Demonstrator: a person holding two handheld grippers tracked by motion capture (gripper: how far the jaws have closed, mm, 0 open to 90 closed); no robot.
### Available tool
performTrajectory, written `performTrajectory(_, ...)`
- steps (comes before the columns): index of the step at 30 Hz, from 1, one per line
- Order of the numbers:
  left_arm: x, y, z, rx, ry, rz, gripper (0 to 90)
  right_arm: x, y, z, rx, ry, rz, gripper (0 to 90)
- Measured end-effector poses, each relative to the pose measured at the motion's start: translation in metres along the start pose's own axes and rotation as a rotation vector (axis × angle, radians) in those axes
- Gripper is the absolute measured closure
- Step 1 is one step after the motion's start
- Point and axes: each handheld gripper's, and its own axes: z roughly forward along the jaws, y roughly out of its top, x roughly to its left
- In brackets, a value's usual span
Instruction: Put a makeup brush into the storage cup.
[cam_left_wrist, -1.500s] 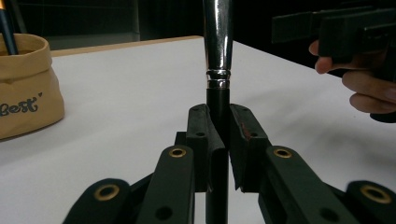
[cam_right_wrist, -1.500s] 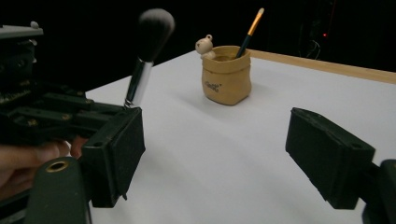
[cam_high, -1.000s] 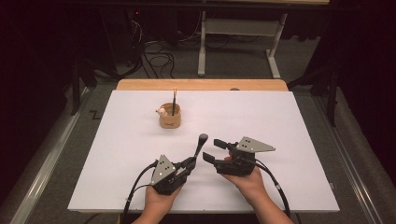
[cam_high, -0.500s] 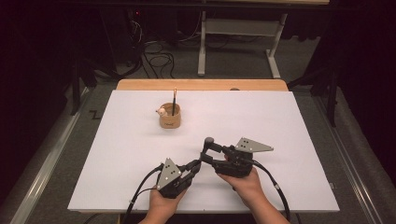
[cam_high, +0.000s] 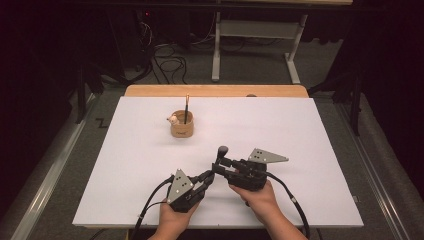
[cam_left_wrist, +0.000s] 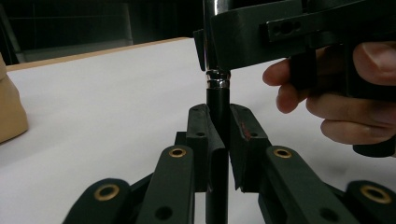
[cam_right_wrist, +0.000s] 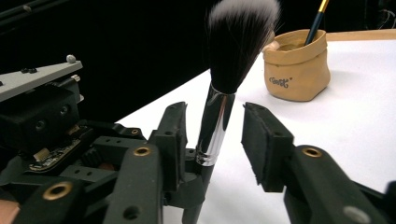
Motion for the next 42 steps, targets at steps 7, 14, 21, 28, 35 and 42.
performTrajectory(7,0.0,-0.001,0.001,0.008,0.0,0.005,79.3,0.0,-0.001,-0.002,-0.002,0.007,0.008,70.2)
performTrajectory(14,-0.001,0.0,0.001,0.002,-0.005,0.009,79.3,0.002,-0.001,-0.003,-0.012,0.017,0.016,79.3)
performTrajectory(21,-0.001,0.0,0.001,0.005,-0.012,0.006,79.1,0.003,-0.001,-0.004,-0.012,0.014,0.009,79.6)
performTrajectory(28,0.0,0.005,0.002,0.027,-0.029,0.011,67.4,0.005,0.0,-0.004,-0.016,0.003,-0.018,79.6)
performTrajectory(35,0.001,0.007,0.002,0.048,-0.024,0.001,64.8,0.011,0.0,-0.002,0.002,-0.014,-0.09,79.6)
performTrajectory(42,0.002,0.009,0.001,0.059,-0.028,0.0,68.4,0.017,-0.001,0.0,0.023,-0.036,-0.159,79.6)
